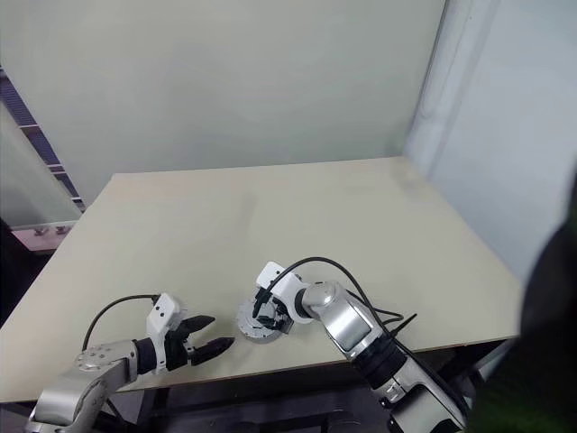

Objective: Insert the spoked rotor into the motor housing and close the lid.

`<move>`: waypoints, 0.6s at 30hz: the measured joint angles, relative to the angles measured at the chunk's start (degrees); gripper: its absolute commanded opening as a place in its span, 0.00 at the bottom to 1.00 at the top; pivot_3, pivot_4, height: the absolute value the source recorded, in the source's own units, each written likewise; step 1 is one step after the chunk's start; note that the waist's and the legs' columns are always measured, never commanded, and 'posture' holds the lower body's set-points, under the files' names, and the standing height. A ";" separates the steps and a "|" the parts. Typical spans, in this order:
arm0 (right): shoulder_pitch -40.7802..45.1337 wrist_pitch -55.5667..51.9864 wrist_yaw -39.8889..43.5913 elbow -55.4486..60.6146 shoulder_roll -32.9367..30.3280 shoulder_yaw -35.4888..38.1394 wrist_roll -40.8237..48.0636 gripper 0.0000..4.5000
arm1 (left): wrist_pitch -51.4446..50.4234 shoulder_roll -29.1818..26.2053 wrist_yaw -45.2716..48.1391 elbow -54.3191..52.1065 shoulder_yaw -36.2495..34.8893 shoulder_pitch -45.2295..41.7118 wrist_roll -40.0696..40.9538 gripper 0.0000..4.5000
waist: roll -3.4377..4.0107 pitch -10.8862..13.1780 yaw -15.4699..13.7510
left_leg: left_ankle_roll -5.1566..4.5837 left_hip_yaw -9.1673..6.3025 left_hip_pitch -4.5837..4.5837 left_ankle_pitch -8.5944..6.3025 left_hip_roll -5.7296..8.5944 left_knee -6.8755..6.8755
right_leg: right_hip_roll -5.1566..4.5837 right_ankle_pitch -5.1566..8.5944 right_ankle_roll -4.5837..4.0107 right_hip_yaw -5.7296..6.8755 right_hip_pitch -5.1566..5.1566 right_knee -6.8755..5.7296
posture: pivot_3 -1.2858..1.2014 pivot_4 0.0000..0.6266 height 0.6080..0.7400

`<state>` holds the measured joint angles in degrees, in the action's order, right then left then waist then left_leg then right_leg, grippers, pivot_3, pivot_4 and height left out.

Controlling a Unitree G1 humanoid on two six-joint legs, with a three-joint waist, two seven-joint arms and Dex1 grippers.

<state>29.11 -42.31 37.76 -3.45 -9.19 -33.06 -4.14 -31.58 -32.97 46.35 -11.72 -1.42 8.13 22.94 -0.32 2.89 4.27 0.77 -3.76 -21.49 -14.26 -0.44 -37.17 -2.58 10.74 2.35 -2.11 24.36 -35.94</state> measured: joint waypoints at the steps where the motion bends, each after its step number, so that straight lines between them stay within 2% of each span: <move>1: -0.39 0.81 0.32 -0.35 0.16 0.19 0.60 0.99 | 0.26 0.00 0.07 0.00 0.17 0.04 -0.05 1.00 | 0.00 0.00 0.00 | 0.00 0.00 0.00 0.00 0.00 0.00 | 0.00 0.00 0.00 0.00 0.00 0.00 | 0.52 0.00 1.00; 9: 0.35 7.62 9.26 -4.74 -2.00 5.10 7.15 0.99 | 1.84 0.00 1.07 0.39 0.89 0.00 -0.55 1.00 | 0.01 0.01 0.01 | 0.00 0.02 -0.01 0.00 0.00 -0.11 | 0.01 0.00 0.00 -0.03 -0.06 0.02 | 0.52 0.00 1.00; 15: 2.51 13.00 14.76 -10.07 -3.33 5.95 8.51 0.99 | 2.33 -0.41 1.79 1.37 0.97 -0.98 -0.85 1.00 | 0.01 0.00 0.00 | 0.00 0.00 0.01 0.00 -0.03 -0.10 | 0.09 0.00 0.00 -0.05 -0.04 -0.07 | 0.52 0.00 1.00; 18: 3.38 15.26 16.46 -12.58 -3.27 5.94 8.50 1.00 | 2.83 -0.47 1.93 1.54 0.96 -1.61 -0.87 0.86 | 0.01 0.00 0.00 | 0.00 0.01 0.01 0.00 -0.03 -0.11 | 0.10 -0.01 0.00 -0.08 -0.04 -0.08 | 0.52 0.00 1.00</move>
<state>32.48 -27.05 54.21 -16.03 -12.46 -27.12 4.36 -28.76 -33.44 48.27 -10.18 -0.45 6.52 22.07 -0.31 2.89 4.27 0.77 -3.75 -21.48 -14.26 -0.47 -37.28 -2.47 10.73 2.35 -2.19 24.31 -36.01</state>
